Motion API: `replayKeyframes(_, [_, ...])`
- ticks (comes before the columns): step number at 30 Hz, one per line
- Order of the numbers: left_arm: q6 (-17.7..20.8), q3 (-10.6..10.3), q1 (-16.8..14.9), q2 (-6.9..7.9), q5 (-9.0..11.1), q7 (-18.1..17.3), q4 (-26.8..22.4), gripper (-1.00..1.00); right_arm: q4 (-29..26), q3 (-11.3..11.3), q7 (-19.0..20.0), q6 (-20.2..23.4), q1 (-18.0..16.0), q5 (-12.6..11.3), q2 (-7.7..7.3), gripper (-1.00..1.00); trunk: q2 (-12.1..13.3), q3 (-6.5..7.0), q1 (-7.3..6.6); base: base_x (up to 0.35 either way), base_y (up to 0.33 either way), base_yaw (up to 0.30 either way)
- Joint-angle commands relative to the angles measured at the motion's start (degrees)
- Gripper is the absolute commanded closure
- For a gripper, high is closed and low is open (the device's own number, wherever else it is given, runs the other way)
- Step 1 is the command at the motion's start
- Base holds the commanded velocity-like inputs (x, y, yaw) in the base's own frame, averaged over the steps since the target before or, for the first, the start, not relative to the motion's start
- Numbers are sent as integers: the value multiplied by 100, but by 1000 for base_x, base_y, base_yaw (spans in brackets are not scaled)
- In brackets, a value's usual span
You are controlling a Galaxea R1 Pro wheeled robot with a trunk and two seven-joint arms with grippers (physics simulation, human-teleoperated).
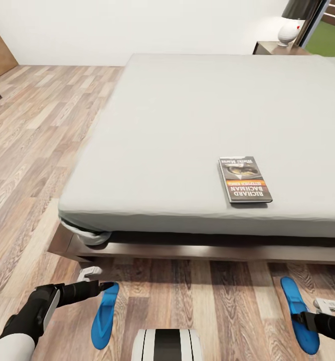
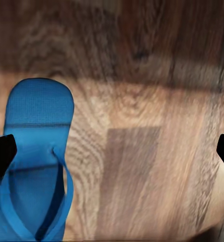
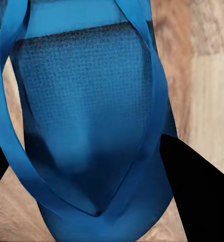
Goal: In the bedroom, move the book from the bed onto either nightstand, and place the two sandals side by side next to the bed.
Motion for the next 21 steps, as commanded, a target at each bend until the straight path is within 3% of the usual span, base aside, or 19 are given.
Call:
replayKeyframes(1, [22,29,-4,-6,-59,-51,-3,-100,0,-15,11,-180,1,-18,1,100,-2,-4,-1,0,269,0])
replayKeyframes(6, [21,31,-4,-6,-59,-51,-3,-100,107,-8,0,-497,1,-25,59,100,-2,-4,-1,0,277,0])
replayKeyframes(10, [21,32,-4,-6,-59,-51,-3,-100,326,-19,-1,-676,1,-23,534,100,-2,-4,-1,0,280,0])
replayKeyframes(12, [21,32,-4,-6,-59,-51,-3,-100,349,-26,-1,-706,1,-26,622,100,-2,-4,-1,0,281,0])
replayKeyframes(21, [18,33,-4,-6,-59,-51,2,-100,369,-56,-2,-727,1,-38,678,100,-2,-4,-1,0,281,0])
